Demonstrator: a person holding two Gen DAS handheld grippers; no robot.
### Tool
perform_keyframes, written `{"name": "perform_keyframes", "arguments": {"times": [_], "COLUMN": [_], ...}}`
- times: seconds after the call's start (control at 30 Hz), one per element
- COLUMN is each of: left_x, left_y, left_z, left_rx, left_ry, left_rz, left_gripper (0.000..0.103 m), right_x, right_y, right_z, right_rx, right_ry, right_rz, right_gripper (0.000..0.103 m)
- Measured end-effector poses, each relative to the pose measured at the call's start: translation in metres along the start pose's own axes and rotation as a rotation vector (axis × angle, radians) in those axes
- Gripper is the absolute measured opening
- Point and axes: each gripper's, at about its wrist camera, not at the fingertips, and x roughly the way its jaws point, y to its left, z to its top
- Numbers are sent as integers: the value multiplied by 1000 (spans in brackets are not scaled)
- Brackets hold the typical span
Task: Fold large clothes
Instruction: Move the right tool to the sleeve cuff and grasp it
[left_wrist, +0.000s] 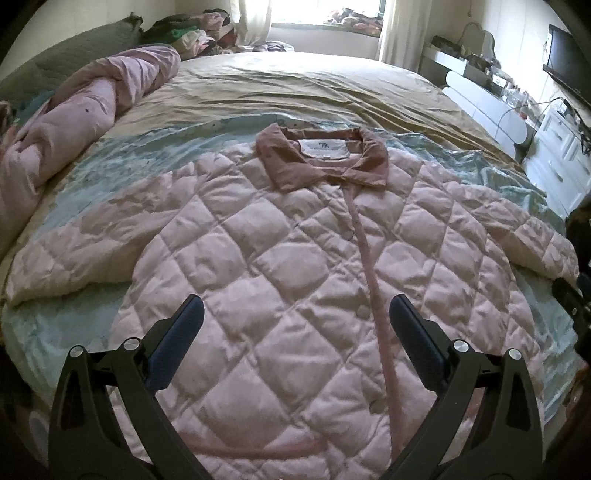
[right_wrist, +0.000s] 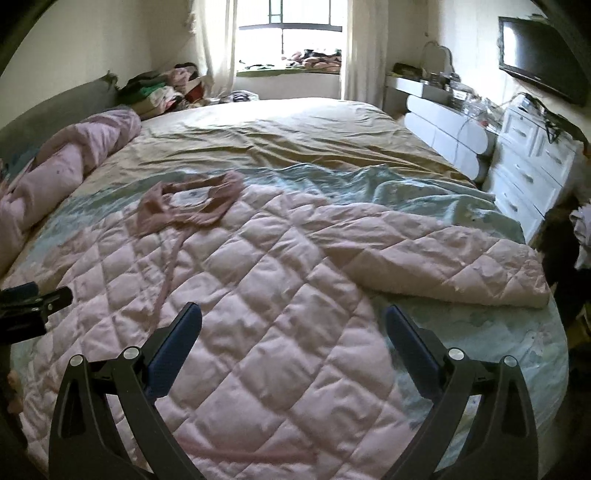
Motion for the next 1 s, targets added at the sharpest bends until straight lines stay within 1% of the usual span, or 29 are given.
{"name": "perform_keyframes", "arguments": {"times": [0.1, 0.27, 0.33, 0.43, 0.53, 0.67, 0.7, 0.83, 0.9, 0.97, 1.0], "left_x": [6, 18, 23, 31, 39, 50, 52, 61, 66, 71, 74], "left_y": [-2, -5, -5, -7, -10, -16, -17, -25, -27, -30, -32], "left_z": [8, 23, 29, 37, 45, 56, 59, 70, 74, 77, 79], "left_rx": [-9, -5, -10, -14, -7, 1, 3, 18, 16, 13, 16], "left_ry": [0, -4, -5, -5, -2, 0, 0, -6, -6, 0, 3], "left_rz": [-3, -5, -2, 1, 2, -3, -2, 19, 12, -19, -22], "left_gripper": [94, 94, 94, 94, 94, 94, 94, 94, 94, 94, 94], "right_x": [8, 23, 28, 37, 45, 57, 60, 72, 77, 81, 82], "right_y": [-17, -50, -62, -87, -112, -140, -149, -184, -204, -222, -229], "right_z": [8, 17, 19, 21, 22, 20, 18, 10, 3, -2, -4], "right_rx": [40, 107, 136, 208, 266, 326, 344, 424, 471, 513, 529], "right_ry": [9, 22, 26, 45, 55, 65, 69, 85, 94, 99, 99], "right_rz": [-10, -72, -78, -81, -106, -152, -177, -223, -258, -283, -295], "right_gripper": [99, 99, 99, 99, 99, 99, 99, 99, 99, 99, 99]}}
